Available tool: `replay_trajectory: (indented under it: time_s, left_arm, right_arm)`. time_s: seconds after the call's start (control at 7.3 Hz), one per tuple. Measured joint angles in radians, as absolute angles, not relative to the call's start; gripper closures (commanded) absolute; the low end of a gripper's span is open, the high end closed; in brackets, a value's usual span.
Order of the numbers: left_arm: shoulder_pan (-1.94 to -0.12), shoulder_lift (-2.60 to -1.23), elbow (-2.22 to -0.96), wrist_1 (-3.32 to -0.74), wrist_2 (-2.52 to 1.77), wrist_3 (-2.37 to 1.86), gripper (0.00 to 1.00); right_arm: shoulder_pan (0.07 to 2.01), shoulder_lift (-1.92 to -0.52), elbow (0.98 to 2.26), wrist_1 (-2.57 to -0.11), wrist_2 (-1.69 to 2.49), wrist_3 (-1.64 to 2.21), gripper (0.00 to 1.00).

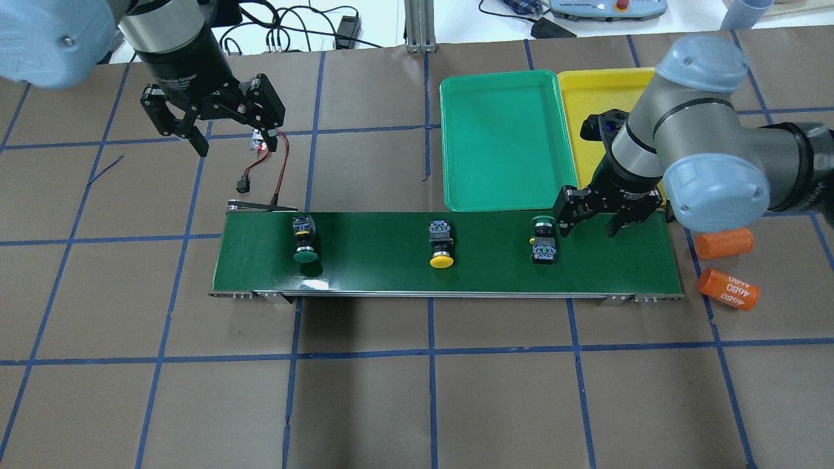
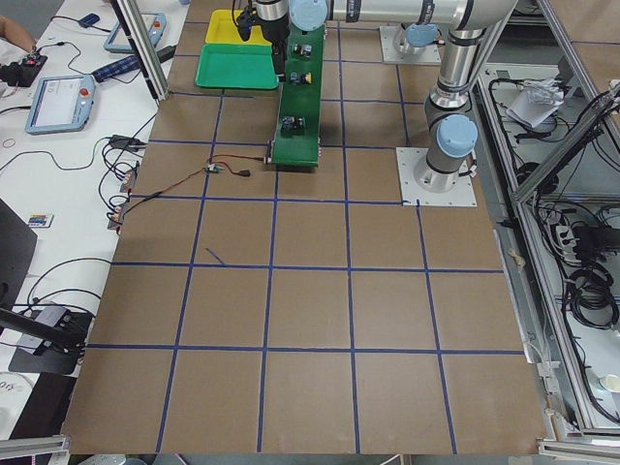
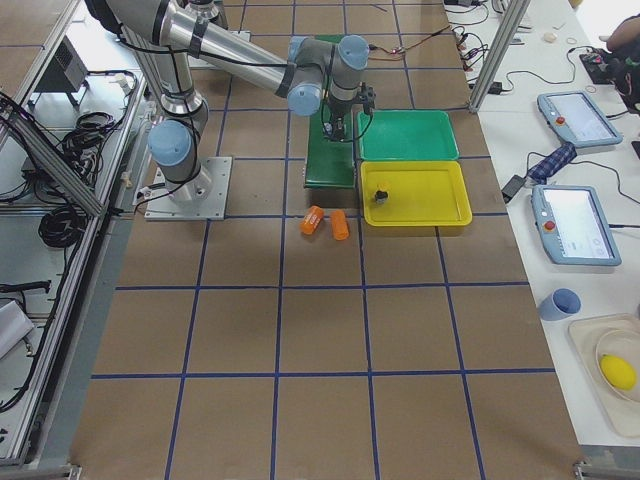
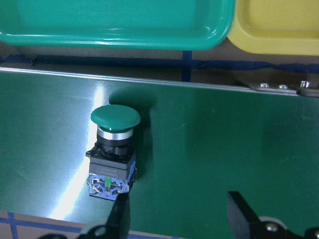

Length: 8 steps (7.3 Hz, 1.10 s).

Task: Sort buttons by color to trays
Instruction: 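Lower the right gripper onto the green-capped button on the belt and grasp it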

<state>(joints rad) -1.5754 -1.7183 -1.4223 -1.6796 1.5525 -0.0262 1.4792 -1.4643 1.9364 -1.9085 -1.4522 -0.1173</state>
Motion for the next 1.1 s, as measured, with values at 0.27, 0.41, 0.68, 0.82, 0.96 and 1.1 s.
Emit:
replay_trajectory:
  time_s: [0.27,0.41,0.68,0.82,0.96,1.1]
  left_arm:
    - [-1.575,-1.718,-1.424,-1.676,1.551,-0.031,0.0]
    - [-1.575,-1.72,-1.425,-1.675,1.552,-0.032,0.0]
    - [-1.577,-1.718,-1.422,-1.675,1.552,-0.032,0.0]
    - [-1.578,-1.713,-1.421,-1.675,1.552,-0.031,0.0]
    - [-1.578,-1.71,-1.421,-1.671,1.552,-0.03,0.0]
    - [-1.578,-1.709,-1.422,-1.665,1.565,-0.026,0.0]
  right_arm:
    - [1.486,-1.453,1.941,-1.917,-1.453,-0.106,0.0]
    - [1.497,-1.448,1.943,-1.92,-1.454,-0.102,0.0]
    - [1.52,-1.422,1.944,-1.939,-1.459,-0.097,0.0]
    - [1.526,-1.398,1.945,-1.949,-1.467,-0.098,0.06]
    - [1.53,-1.379,1.945,-1.96,-1.477,-0.097,0.37]
    - [1.532,-1.369,1.945,-1.967,-1.481,-0.098,0.63]
